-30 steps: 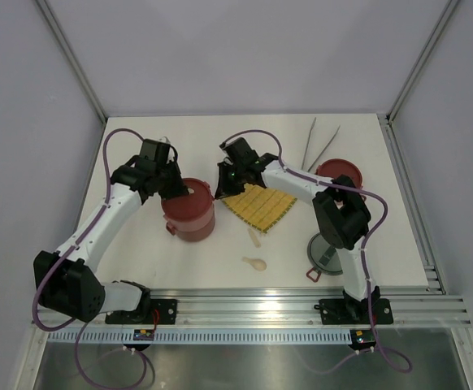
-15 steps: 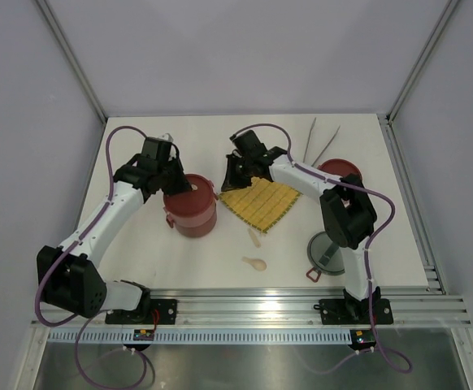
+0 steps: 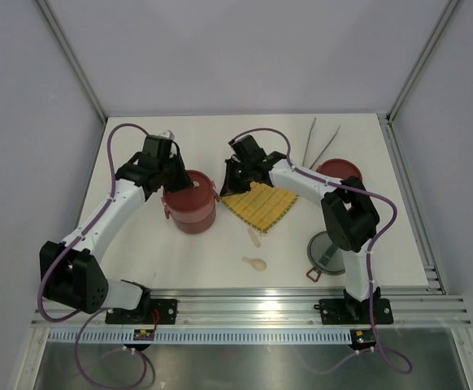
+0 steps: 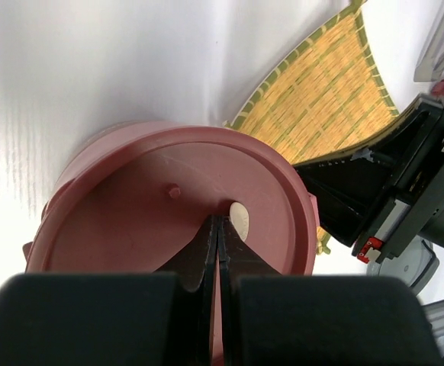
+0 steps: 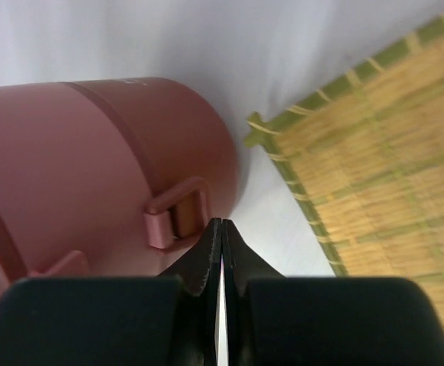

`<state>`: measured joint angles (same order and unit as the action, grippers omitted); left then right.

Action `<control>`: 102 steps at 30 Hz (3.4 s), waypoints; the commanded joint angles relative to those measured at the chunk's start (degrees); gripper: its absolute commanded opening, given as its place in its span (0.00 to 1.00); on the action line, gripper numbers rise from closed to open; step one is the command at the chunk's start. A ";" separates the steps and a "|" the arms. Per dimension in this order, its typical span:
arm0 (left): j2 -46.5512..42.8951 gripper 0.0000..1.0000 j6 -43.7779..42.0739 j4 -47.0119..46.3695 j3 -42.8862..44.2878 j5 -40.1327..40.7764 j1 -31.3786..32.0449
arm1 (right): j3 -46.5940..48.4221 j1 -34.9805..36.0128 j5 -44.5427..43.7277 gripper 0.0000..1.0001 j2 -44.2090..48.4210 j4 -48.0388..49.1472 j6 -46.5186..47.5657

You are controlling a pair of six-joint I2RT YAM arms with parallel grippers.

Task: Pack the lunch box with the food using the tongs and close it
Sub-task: Close the fastener on the packing box.

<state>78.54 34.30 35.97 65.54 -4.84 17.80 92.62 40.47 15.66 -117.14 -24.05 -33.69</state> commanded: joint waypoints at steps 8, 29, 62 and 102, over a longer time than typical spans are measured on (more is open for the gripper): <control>5.39 0.00 -2.22 6.22 -3.58 -1.57 0.65 | -3.15 -2.16 -3.62 0.02 3.86 -0.82 -1.02; 8.29 0.00 -5.03 7.62 2.39 0.08 2.58 | -9.55 -1.88 -2.64 0.03 7.36 3.31 -2.61; 12.15 0.00 -6.28 5.88 8.11 3.52 -16.48 | -15.19 0.92 -7.92 0.02 10.71 1.91 -2.08; 21.73 0.00 1.64 0.59 9.87 0.62 -27.64 | -13.77 6.29 -13.64 0.01 8.50 4.54 -8.05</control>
<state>100.20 33.78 37.82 71.68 -5.63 -8.84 81.49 46.46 4.78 -113.12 -20.82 -40.99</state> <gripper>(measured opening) 0.002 0.011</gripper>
